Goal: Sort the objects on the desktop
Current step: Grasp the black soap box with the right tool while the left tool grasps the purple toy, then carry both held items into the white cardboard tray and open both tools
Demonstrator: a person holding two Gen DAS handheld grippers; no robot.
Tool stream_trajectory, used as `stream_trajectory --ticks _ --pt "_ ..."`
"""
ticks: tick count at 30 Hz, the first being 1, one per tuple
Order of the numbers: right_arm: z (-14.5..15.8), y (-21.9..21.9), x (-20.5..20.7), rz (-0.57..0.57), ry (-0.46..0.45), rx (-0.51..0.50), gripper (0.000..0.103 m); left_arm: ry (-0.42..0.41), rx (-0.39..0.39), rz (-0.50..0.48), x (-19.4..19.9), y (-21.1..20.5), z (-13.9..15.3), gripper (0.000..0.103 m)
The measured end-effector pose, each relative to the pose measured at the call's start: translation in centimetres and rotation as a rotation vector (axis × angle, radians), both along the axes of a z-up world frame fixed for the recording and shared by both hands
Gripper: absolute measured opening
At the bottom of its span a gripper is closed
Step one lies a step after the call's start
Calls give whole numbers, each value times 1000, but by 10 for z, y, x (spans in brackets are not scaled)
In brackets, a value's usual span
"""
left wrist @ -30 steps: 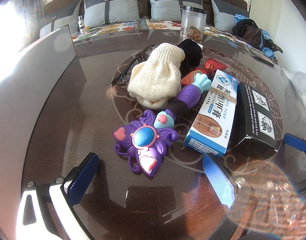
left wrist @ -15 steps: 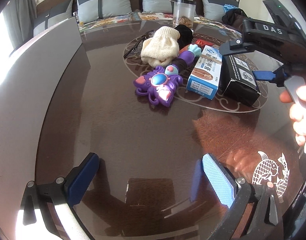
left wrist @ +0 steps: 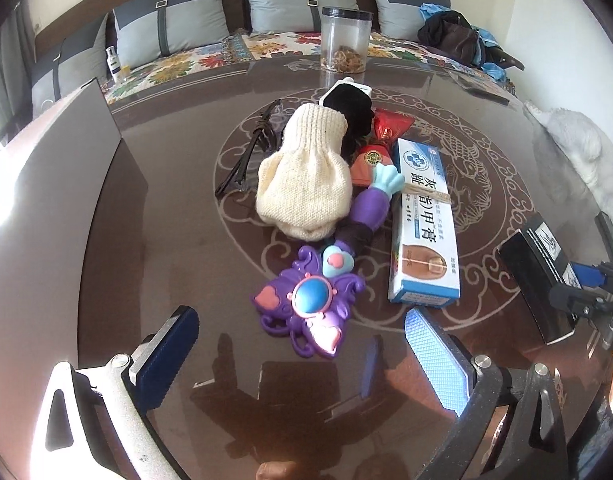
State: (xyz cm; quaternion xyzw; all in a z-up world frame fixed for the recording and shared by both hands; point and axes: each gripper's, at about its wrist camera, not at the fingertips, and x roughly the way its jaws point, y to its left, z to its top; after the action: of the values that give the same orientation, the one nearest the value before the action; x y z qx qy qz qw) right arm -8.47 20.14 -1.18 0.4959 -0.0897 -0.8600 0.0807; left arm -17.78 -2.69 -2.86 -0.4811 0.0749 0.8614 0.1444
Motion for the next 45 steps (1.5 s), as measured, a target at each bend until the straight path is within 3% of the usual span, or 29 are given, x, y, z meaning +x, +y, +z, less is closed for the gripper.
stream_trajectory --ticks 6,9,10,12,13,14,20,24,25,26,28,36,40,45 --pt "0 12 33 11 1 1 62 -91 37 -51 -28 10 -13 103" --pt "-1 14 38 19 3 16 62 -79 -53 -108 -19 26 -18 103" --pt "-1 14 39 24 5 23 62 -54 -46 -132 -12 28 -16 99" --pt "-2 13 41 37 7 40 62 -21 -28 -141 0 29 -12 64" --pt "-1 12 41 46 6 51 62 -12 -20 -128 4 28 -9 53" --pt "-1 11 42 55 7 62 62 -17 -15 -108 8 26 -8 50" --pt "-4 14 39 57 -34 70 74 -22 12 -55 47 18 -7 50" --pt "-10 8 29 75 -79 103 75 1 18 -38 68 15 -8 50" --pt "-11 6 28 81 -74 116 72 12 31 -29 72 12 -5 50" --pt "-10 5 27 93 -61 114 59 23 56 -19 77 9 -2 46" --pt "-6 3 29 88 -47 147 59 41 107 9 86 1 9 45" --pt "42 -6 47 81 38 56 58 156 287 67 126 -45 76 45" --pt "74 -45 42 135 86 -8 58 233 342 139 145 -97 116 45" --pt "110 -145 22 289 131 -105 59 278 301 301 153 -193 139 45"
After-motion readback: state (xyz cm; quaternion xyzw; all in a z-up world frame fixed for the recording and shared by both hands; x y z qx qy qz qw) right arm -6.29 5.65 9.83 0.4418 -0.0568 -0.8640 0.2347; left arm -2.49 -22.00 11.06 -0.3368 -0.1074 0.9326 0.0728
